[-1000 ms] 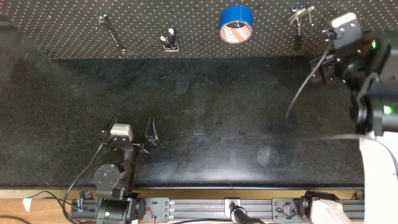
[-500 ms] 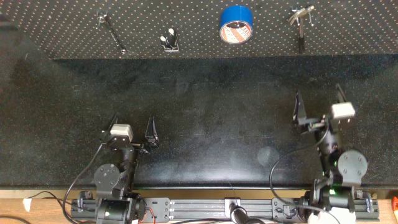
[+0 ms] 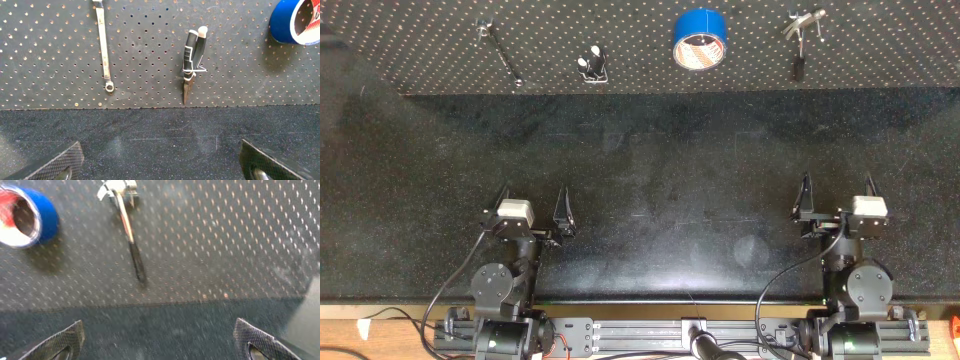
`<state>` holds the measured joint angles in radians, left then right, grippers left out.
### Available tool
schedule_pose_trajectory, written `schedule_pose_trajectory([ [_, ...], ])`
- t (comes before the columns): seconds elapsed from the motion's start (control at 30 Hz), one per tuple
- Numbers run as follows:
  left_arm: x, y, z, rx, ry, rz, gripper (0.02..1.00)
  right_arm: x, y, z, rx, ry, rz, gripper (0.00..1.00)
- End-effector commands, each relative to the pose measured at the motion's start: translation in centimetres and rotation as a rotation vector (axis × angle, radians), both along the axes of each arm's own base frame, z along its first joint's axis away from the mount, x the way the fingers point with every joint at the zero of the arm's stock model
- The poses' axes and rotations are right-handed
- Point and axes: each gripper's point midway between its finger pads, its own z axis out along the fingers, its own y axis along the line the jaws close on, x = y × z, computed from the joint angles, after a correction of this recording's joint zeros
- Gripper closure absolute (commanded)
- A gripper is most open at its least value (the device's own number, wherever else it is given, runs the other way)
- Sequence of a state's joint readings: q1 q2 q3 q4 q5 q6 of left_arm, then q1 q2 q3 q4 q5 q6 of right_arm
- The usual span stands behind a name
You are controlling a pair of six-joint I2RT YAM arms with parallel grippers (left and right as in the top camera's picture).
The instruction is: Place Tools Onto Pegboard
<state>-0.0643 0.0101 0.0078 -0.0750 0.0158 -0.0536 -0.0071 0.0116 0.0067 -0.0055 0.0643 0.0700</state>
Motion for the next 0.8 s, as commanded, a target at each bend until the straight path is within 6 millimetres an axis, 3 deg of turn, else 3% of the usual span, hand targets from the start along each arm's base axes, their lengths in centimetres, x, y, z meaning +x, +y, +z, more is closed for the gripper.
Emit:
schedule_pose_trajectory([
  [0.03,0.0,0.1,-0.1,-0.008,0.002,0.008,0.023,-0.2,-0.6,-1.3,0.003,0.049,-0.041,0.027],
  [0.2,0.0,0.1,-0.1,-0.008,0.002,0.008,0.023,-0.1,1.0,-1.4,-0.049,0.056,0.035,0.025],
  [0.8,0.0,0.1,-0.1,-0.008,0.002,0.008,0.023,0.0,1.0,-1.7,-0.051,0.068,0.033,0.025],
])
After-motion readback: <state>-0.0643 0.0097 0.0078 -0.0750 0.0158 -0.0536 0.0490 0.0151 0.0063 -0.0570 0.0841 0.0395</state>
